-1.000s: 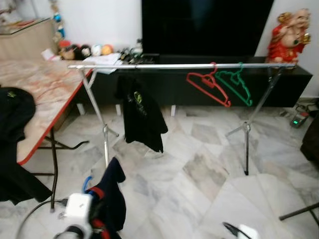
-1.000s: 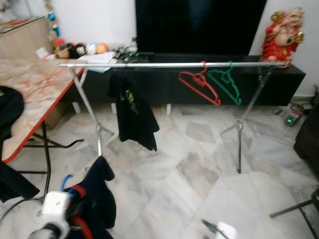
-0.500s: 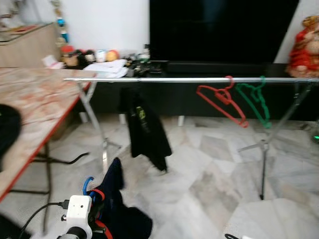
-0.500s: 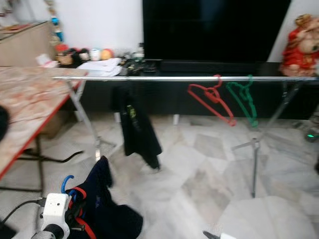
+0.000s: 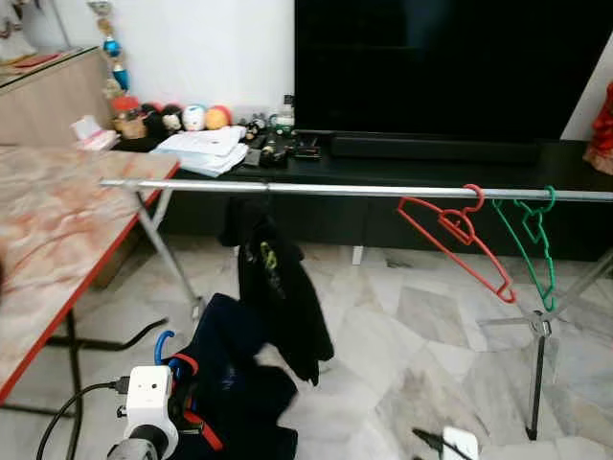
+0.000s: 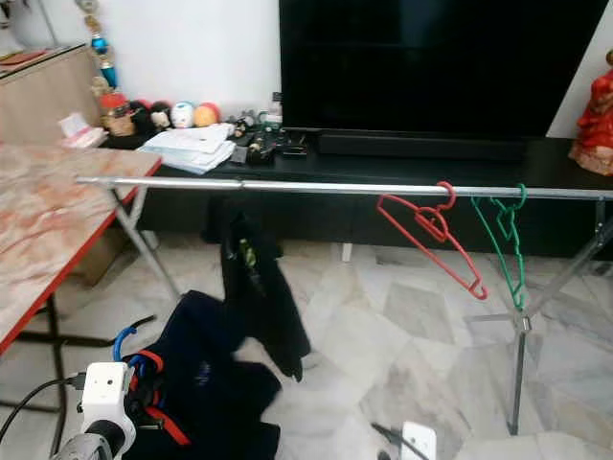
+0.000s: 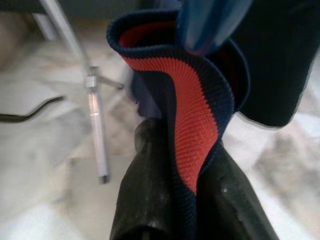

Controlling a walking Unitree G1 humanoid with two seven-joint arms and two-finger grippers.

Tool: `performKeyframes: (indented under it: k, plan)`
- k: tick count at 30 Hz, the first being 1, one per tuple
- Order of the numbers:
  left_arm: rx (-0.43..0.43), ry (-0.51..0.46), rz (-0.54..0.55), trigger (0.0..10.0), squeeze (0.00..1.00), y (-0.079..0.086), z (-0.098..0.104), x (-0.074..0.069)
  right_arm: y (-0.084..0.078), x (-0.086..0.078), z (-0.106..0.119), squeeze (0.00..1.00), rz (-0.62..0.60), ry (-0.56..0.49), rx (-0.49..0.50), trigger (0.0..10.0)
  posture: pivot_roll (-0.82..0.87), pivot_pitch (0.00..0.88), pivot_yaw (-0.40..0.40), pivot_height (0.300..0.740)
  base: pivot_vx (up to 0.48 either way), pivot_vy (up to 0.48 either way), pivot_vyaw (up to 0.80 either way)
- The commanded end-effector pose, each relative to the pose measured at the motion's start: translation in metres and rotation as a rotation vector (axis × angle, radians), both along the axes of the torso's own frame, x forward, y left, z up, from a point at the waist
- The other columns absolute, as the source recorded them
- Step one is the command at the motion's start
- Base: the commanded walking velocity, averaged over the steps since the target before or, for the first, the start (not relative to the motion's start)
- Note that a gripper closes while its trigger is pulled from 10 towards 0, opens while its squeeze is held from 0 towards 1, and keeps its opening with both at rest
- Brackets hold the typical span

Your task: Hang hanger

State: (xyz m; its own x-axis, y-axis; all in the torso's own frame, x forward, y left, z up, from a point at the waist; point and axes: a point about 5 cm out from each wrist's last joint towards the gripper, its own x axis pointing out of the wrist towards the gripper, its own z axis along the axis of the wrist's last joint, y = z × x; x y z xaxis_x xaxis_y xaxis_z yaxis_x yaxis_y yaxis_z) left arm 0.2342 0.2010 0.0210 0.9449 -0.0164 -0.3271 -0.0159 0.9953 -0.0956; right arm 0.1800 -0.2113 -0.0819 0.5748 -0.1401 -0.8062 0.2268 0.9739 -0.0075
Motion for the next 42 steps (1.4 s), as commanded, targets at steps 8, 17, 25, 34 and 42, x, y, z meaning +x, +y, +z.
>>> performKeyframes:
  k: [8,17,25,34,42]
  plan:
    - [0.052,-0.018,0.03,10.0,0.0,0.01,0.004,0.002,0.003,-0.004,-0.002,0.0,0.058,0.021,-0.02,10.0,0.05,0.015,0.017,0.74,0.0,-0.053,0.07]
    - [0.052,-0.019,-0.003,10.0,0.0,0.006,0.005,0.006,0.025,0.002,-0.003,0.0,0.074,0.01,0.008,10.0,0.04,0.004,0.032,0.74,0.0,-0.43,0.26]
    - [0.039,-0.027,-0.008,10.0,0.0,-0.001,0.004,0.011,0.024,-0.005,-0.006,0.0,0.096,0.04,-0.014,10.0,0.02,0.0,0.017,0.74,0.0,-0.427,0.0]
    - [0.032,-0.034,0.032,10.0,0.0,0.002,0.003,0.006,0.018,-0.015,-0.01,0.0,0.122,0.06,-0.015,10.0,0.04,0.0,-0.007,0.74,0.0,-0.422,0.0]
    - [0.03,-0.038,0.018,10.0,0.0,-0.001,0.001,0.006,0.013,-0.024,-0.012,0.0,0.13,0.066,-0.007,10.0,0.03,0.0,0.009,0.74,0.06,-0.412,0.0]
